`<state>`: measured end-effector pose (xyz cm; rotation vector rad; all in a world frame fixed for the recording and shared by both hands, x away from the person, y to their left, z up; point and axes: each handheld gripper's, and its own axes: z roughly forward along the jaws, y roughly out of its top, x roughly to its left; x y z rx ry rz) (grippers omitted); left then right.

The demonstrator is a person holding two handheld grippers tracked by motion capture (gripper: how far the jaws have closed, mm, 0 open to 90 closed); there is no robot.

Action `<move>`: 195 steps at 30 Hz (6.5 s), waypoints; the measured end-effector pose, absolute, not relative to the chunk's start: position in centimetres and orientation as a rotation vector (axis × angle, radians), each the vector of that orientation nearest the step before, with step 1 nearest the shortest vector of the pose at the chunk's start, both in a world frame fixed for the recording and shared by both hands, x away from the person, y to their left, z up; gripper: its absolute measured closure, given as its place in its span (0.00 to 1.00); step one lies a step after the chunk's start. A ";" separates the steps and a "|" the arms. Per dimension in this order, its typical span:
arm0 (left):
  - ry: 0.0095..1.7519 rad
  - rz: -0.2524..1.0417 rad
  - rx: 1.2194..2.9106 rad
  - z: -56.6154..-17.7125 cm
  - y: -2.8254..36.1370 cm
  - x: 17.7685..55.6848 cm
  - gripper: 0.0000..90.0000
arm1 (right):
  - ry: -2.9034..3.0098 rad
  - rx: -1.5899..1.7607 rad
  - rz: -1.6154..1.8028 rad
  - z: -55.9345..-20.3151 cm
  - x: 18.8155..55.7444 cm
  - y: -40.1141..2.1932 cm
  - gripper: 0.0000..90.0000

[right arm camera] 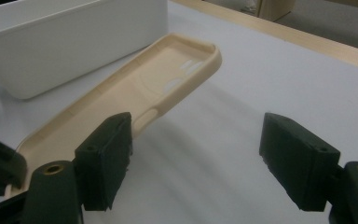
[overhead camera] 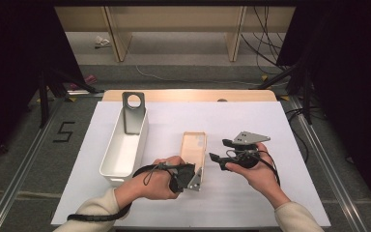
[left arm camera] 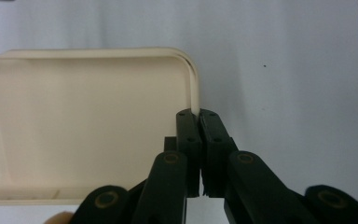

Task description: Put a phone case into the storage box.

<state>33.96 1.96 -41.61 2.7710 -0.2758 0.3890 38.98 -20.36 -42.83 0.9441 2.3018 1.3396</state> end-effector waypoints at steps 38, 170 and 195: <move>-0.326 0.415 2.756 -41.5 1.4 33.3 0.97 | 2.301 1.073 1.414 -43.3 42.2 -17.9 0.34; 0.838 0.394 1.828 -37.6 6.5 39.8 0.92 | 2.102 1.075 1.754 -40.0 39.9 -18.9 0.87; 0.860 0.499 1.776 -36.0 8.5 40.2 0.92 | 2.152 0.951 1.610 -39.6 39.7 -19.0 0.30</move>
